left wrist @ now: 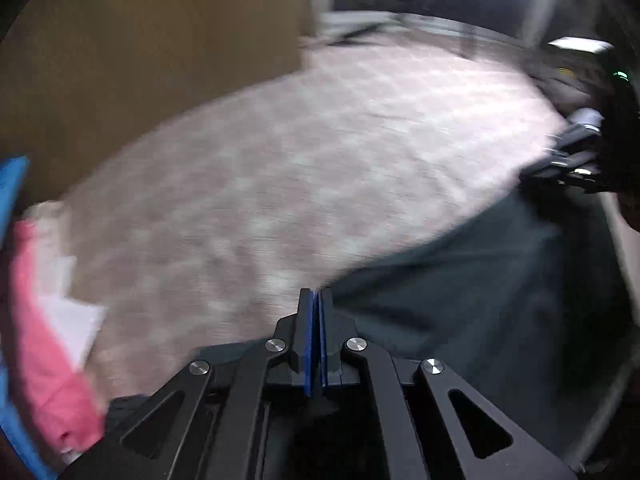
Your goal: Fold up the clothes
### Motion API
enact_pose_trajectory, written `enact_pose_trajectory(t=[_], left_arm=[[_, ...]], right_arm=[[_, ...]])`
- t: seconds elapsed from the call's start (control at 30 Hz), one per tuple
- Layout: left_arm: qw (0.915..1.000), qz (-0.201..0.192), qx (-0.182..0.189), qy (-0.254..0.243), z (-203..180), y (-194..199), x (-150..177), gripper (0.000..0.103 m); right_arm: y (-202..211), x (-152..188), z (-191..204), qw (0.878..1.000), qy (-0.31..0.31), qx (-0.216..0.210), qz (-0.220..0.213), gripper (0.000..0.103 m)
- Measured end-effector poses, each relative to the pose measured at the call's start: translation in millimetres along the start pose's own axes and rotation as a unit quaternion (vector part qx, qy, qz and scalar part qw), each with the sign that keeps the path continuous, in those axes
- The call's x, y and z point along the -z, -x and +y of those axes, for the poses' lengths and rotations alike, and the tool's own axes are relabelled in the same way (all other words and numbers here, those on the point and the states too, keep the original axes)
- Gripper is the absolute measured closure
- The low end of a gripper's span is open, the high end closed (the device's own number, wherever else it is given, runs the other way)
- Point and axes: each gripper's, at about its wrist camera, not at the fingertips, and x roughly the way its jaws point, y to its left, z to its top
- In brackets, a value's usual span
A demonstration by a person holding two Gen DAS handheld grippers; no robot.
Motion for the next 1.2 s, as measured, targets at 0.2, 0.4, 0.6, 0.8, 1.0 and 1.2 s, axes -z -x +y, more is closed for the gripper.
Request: enact_pose_trajectory(t=[0.2,0.4,0.6,0.8,1.0,1.2], left_arm=[[0.9981,-0.042,-0.003,0.045,10.8,82.6,34.6,0.038],[0.9982,-0.030,0.007,0.051,-27.2,99.6,76.0,0.029],[0.9984,0.025,-0.035,0.037,-41.3,55.2,87.4,0.032],[0.9986,0.040,-0.008,0.035,-50.7,31.3,100.4,0.052],[0.9989,0.003,-0.015,0.045,-52.4,63.6,102.5,0.076],[0.9951,0.000,-0.067,0.074,-21.2,72.4,106.7,0.063]], right_arm=[[85.3,47.9,-21.8,0.992,-0.087,-0.013,-0.086,0.053],[133.9,152.2,13.2,0.983,-0.124,-0.009,-0.136,0.053],[115.1,186.2,37.9,0.988,-0.123,0.009,-0.098,0.053],[104.4,193.6,38.4,0.990,-0.115,0.034,-0.077,0.053],[121.0,201.6,13.4,0.981,-0.171,0.032,-0.088,0.053],[138.4,196.3,-14.1,0.972,-0.210,0.028,-0.101,0.050]])
